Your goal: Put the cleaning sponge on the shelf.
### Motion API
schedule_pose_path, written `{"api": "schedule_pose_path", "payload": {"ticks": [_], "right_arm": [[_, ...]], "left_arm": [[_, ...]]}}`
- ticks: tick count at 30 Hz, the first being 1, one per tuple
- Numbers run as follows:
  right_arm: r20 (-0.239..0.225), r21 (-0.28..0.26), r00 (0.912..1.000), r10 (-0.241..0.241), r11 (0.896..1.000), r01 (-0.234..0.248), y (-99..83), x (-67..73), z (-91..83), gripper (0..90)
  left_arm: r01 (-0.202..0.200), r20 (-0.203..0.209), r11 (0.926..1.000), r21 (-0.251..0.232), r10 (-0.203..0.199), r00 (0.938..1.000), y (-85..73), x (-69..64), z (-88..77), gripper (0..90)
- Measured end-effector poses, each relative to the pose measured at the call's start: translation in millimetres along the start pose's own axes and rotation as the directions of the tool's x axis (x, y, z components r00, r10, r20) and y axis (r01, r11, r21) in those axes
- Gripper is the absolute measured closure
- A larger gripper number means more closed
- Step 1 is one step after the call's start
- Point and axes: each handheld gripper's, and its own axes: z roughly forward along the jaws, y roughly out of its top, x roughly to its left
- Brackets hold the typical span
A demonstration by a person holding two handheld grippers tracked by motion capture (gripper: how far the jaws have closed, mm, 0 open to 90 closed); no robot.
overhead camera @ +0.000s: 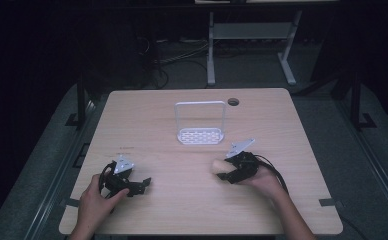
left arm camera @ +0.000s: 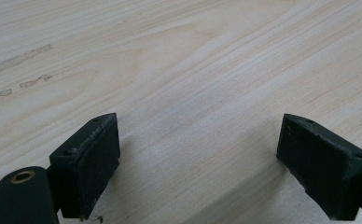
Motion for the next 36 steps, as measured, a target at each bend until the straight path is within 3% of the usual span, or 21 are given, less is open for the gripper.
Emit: {"api": "schedule_pose_path", "payload": {"ticks": [15,23,36], "right_arm": [[0.032,-0.019,0.9984,0.046,0.999,-0.045,-0.8,5.5,-4.7,38.7],[0.084,-0.032,0.9923,0.091,0.996,-0.089,0.9,5.6,-10.0,38.7],[0.129,-0.053,0.9843,0.121,0.992,-0.115,9.0,2.9,-14.2,38.7]], "left_arm": [[0.0,0.0,1.0,0.0,0.0,1.0,0.0,0.0,0.0,12.6],[0.0,0.0,1.0,0.0,0.0,1.0,0.0,0.0,0.0,12.6],[0.0,0.0,1.0,0.0,0.0,1.0,0.0,0.0,0.0,12.6]]}}
